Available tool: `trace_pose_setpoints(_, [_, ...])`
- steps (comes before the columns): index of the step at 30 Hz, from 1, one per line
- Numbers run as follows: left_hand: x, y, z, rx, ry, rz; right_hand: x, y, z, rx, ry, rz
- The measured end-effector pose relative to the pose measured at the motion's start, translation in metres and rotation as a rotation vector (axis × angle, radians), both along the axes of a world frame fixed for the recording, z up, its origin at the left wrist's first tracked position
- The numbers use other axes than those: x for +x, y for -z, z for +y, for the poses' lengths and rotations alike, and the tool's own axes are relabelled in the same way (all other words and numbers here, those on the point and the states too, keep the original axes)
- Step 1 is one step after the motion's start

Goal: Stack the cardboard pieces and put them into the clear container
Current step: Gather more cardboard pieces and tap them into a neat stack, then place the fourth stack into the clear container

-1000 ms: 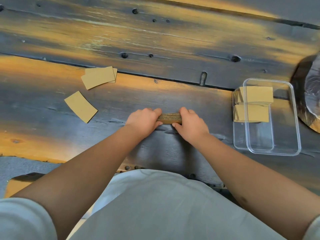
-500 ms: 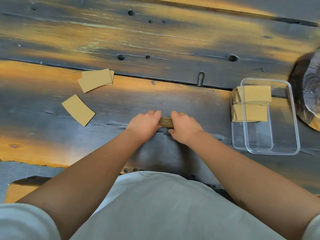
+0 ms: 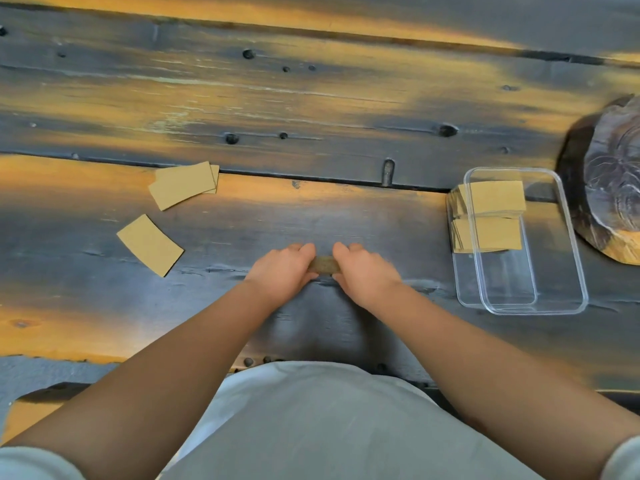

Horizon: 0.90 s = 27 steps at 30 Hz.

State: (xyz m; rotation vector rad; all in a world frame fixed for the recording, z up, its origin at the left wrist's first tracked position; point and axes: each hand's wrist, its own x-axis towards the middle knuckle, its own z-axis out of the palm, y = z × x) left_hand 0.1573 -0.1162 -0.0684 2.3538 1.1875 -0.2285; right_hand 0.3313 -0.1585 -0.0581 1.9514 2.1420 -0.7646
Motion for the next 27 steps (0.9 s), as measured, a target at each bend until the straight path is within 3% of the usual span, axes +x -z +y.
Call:
trace_pose_setpoints(4, [0.002, -0.002, 0.004, -0.031, 0.018, -0.004, 0.003, 0.000, 0.002, -0.088, 0.016, 0.041])
trace_pose_setpoints(7, [0.007, -0.020, 0.018, -0.075, 0.034, -0.035, 0.023, -0.012, 0.003, -0.054, 0.131, 0.240])
trace_pose_setpoints(11, [0.027, -0.056, 0.024, -0.368, -0.131, -0.274, 0.056, -0.042, -0.024, 0.170, 0.616, 0.570])
trace_pose_setpoints(14, [0.066, -0.081, 0.014, -0.688, -0.204, -0.434, 0.068, -0.058, -0.052, 0.176, 0.873, 0.864])
trace_pose_setpoints(17, [0.108, -0.094, -0.001, -0.921, -0.111, -0.437, 0.071, -0.066, -0.078, 0.230, 1.152, 1.266])
trace_pose_setpoints(20, [0.145, -0.099, -0.013, -0.999, -0.048, -0.385, 0.082, -0.074, -0.101, 0.307, 1.418, 1.529])
trace_pose_setpoints(24, [0.190, -0.101, -0.028, -0.993, -0.025, -0.349, 0.113, -0.087, -0.121, 0.375, 1.420, 1.382])
trace_pose_setpoints(27, [0.217, -0.097, -0.043, -0.845, -0.216, -0.498, 0.148, -0.096, -0.112, 0.565, 1.529, 1.276])
